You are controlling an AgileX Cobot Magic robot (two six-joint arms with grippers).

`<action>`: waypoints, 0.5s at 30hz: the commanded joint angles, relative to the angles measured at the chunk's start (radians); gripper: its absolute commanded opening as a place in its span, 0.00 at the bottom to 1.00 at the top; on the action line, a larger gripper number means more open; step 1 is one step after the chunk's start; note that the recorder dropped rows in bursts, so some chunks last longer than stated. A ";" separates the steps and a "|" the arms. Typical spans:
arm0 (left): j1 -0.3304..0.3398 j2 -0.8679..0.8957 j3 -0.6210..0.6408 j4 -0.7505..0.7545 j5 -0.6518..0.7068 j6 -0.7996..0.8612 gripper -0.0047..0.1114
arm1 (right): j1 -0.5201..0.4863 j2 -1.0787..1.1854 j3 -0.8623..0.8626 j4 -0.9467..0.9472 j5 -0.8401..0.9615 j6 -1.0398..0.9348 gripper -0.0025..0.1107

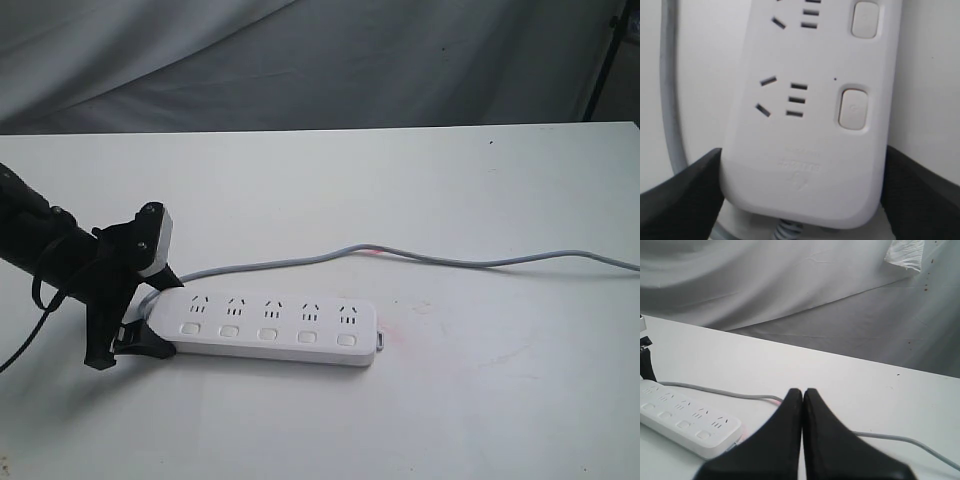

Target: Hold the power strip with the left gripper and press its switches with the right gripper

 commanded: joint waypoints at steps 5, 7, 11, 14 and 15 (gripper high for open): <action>-0.005 -0.006 -0.006 -0.020 0.014 -0.016 0.67 | -0.005 -0.006 0.004 -0.007 -0.014 0.004 0.02; -0.005 -0.006 -0.006 -0.033 0.014 -0.016 0.75 | -0.005 -0.006 0.004 -0.007 -0.014 0.004 0.02; -0.005 -0.036 -0.006 -0.079 0.016 -0.066 0.81 | -0.005 -0.006 0.004 -0.007 -0.014 0.004 0.02; -0.005 -0.115 -0.006 -0.077 0.016 -0.167 0.81 | -0.005 -0.006 0.004 -0.007 -0.014 0.004 0.02; -0.005 -0.177 -0.006 -0.052 0.016 -0.259 0.81 | -0.005 -0.006 0.004 -0.007 -0.014 0.004 0.02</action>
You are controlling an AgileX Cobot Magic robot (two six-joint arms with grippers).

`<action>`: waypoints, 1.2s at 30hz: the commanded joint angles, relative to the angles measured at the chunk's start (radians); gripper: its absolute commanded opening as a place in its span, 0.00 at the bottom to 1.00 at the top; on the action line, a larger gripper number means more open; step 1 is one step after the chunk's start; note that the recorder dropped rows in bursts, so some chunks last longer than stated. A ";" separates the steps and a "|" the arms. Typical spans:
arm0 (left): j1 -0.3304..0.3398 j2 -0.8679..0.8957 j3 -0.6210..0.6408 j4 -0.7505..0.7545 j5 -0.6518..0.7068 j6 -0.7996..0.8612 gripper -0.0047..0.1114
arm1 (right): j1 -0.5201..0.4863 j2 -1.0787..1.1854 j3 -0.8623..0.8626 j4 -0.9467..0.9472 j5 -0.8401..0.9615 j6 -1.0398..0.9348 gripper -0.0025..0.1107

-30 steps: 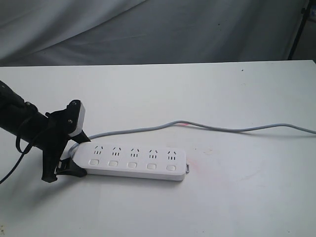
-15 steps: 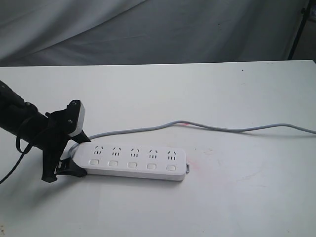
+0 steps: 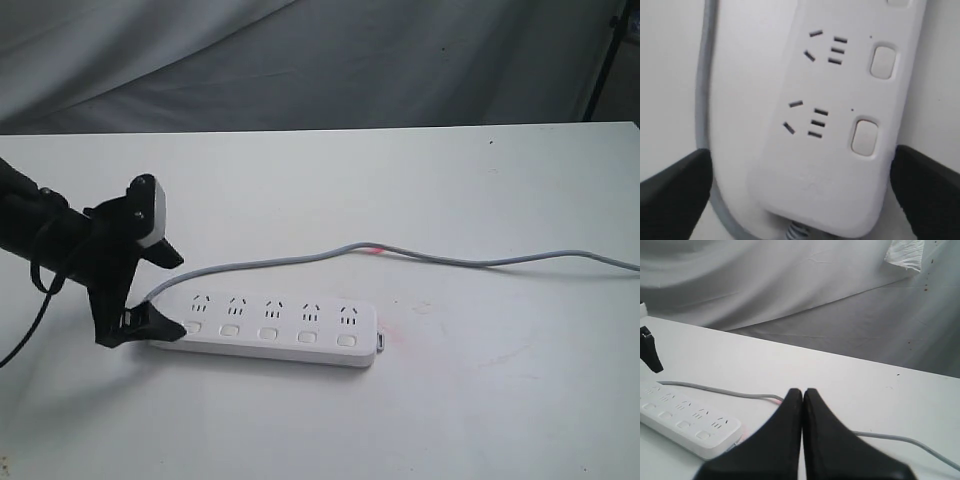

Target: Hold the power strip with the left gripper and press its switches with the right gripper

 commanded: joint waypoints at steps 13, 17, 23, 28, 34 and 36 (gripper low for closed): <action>-0.005 -0.616 -0.006 0.142 0.020 -0.741 0.43 | -0.005 -0.006 0.004 -0.007 -0.014 0.004 0.02; -0.005 -0.711 -0.006 0.127 0.064 -0.766 0.15 | -0.005 -0.006 0.004 -0.007 -0.014 0.004 0.02; -0.005 -0.827 -0.006 0.103 0.113 -0.766 0.05 | -0.005 -0.006 0.004 -0.007 -0.014 0.004 0.02; -0.003 -0.911 -0.006 0.188 0.070 -0.824 0.05 | -0.005 -0.006 0.004 -0.007 -0.014 0.006 0.02; -0.003 -1.046 -0.004 0.480 0.071 -1.190 0.05 | -0.005 -0.006 0.004 -0.007 -0.014 0.006 0.02; -0.010 -1.114 0.015 0.583 0.097 -1.343 0.05 | -0.005 -0.006 0.004 -0.007 -0.014 0.006 0.02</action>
